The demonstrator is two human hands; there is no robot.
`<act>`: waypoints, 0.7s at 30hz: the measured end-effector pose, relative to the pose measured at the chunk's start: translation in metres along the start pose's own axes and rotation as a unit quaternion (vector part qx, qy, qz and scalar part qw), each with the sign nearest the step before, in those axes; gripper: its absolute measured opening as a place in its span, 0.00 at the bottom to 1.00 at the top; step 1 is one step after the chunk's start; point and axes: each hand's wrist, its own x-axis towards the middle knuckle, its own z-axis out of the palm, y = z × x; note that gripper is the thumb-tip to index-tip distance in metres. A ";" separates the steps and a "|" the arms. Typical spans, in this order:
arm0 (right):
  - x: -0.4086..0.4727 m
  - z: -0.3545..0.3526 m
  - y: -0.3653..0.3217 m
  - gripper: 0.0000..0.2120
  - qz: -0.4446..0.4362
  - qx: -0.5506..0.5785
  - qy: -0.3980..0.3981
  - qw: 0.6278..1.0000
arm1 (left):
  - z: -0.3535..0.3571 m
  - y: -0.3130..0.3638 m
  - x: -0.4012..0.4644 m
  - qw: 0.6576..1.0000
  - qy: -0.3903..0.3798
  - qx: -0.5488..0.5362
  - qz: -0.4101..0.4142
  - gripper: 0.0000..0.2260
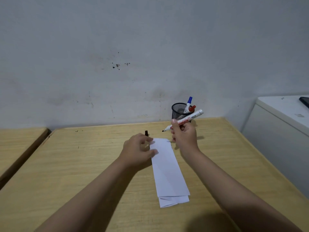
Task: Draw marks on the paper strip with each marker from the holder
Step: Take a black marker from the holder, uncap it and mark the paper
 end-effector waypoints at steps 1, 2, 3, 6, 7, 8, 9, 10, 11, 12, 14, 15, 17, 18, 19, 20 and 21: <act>-0.002 0.002 0.002 0.11 0.016 0.001 -0.002 1.000 | 0.002 -0.005 -0.002 0.998 -0.026 0.052 -0.005 0.22; -0.005 0.004 0.003 0.10 0.034 -0.004 -0.006 0.999 | 0.004 -0.009 -0.003 0.995 -0.040 0.088 -0.012 0.23; -0.007 0.007 0.005 0.08 0.051 -0.009 -0.013 0.999 | 0.005 -0.011 -0.004 0.993 -0.044 0.106 -0.016 0.23; -0.012 0.018 0.010 0.05 0.101 0.003 -0.030 0.994 | 0.008 -0.012 -0.007 0.992 -0.030 0.122 -0.017 0.23; -0.013 0.021 0.013 0.04 0.112 0.005 -0.033 0.993 | 0.008 -0.011 -0.008 0.991 -0.028 0.131 -0.015 0.23; -0.014 0.024 0.015 0.03 0.120 0.005 -0.034 0.992 | 0.008 -0.011 -0.008 0.989 -0.029 0.142 -0.013 0.23; -0.014 0.025 0.018 0.02 0.126 0.002 -0.033 0.991 | 0.007 -0.012 -0.008 0.988 -0.029 0.152 -0.011 0.24; -0.015 0.025 0.021 0.02 0.133 -0.003 -0.032 0.991 | 0.006 -0.012 -0.008 0.987 -0.031 0.160 -0.011 0.25; -0.014 0.025 0.023 0.01 0.140 -0.012 -0.031 0.990 | 0.005 -0.013 -0.008 0.986 -0.034 0.166 -0.012 0.27; -0.014 0.025 0.026 0.01 0.146 -0.019 -0.030 0.989 | 0.004 -0.014 -0.008 0.985 -0.037 0.169 -0.014 0.29; -0.014 0.024 0.028 0.03 0.151 -0.020 -0.035 0.988 | 0.001 -0.016 -0.009 0.983 -0.049 0.178 -0.013 0.34; -0.014 0.024 0.029 0.03 0.151 -0.019 -0.038 0.988 | -0.001 -0.017 -0.009 0.981 -0.060 0.183 -0.011 0.35; -0.014 0.024 0.030 0.04 0.149 -0.025 -0.042 0.988 | -0.006 -0.017 -0.008 0.976 -0.089 0.196 -0.008 0.38; -0.014 0.023 0.031 0.04 0.149 -0.029 -0.044 0.987 | -0.009 -0.017 -0.007 0.974 -0.106 0.203 -0.006 0.39; -0.014 0.023 0.032 0.04 0.148 -0.033 -0.046 0.987 | -0.011 -0.017 -0.007 0.970 -0.122 0.209 -0.003 0.40; -0.013 0.023 0.032 0.04 0.146 -0.040 -0.047 0.987 | -0.013 -0.016 -0.007 0.967 -0.137 0.215 -0.001 0.41; -0.013 0.024 0.032 0.03 0.144 -0.047 -0.047 0.987 | -0.014 -0.016 -0.006 0.964 -0.148 0.221 0.001 0.42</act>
